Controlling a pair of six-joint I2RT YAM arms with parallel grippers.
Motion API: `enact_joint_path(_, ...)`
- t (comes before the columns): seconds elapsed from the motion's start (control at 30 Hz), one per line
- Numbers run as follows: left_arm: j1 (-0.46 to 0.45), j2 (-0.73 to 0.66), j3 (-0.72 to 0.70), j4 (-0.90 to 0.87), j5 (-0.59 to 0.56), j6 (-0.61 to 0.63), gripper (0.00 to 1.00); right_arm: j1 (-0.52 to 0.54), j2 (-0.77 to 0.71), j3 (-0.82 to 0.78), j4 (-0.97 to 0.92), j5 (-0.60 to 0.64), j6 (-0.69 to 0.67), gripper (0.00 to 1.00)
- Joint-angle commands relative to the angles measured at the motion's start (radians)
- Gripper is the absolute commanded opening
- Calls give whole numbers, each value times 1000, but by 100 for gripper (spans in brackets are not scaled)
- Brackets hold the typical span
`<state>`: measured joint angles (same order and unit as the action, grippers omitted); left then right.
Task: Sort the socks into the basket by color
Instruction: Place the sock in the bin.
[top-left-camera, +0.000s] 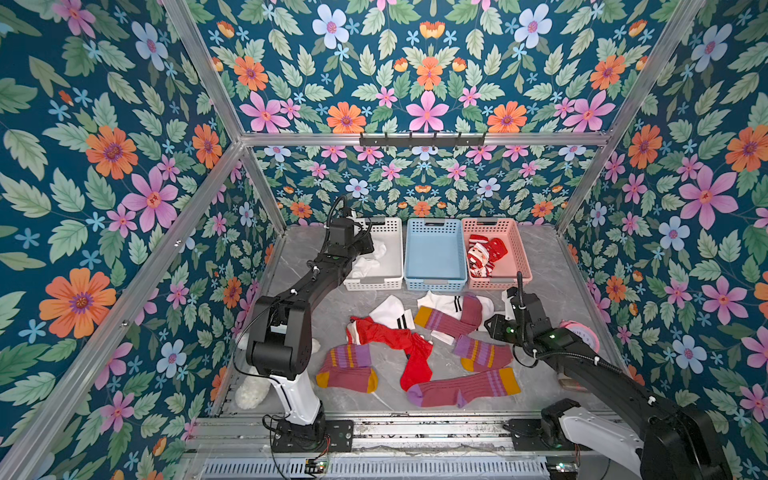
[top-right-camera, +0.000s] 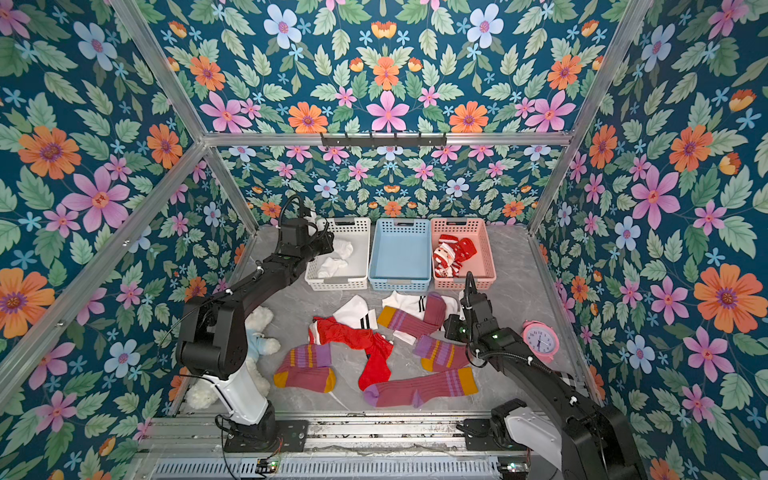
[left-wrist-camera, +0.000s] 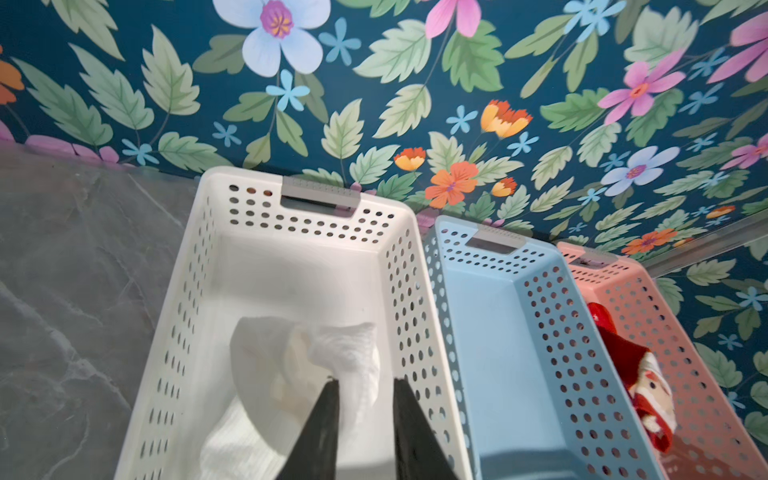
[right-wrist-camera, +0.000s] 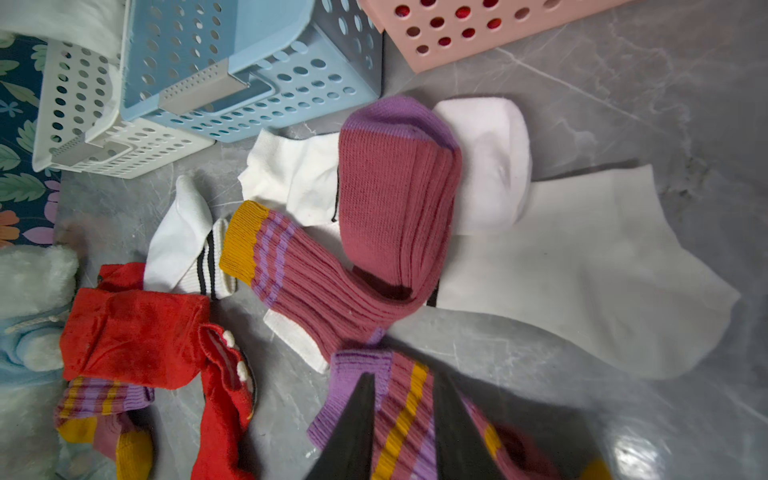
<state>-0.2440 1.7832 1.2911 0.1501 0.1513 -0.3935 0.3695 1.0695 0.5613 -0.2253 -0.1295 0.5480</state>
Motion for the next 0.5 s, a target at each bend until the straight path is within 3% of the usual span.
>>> enact_joint_path(0.0, 1, -2, -4, 45, 28, -27, 32, 2, 33, 26, 48, -16, -11, 29)
enact_joint_path(0.47, -1, -174, -160, 25, 28, -84, 40, 32, 207, 138, 113, -83, -69, 34)
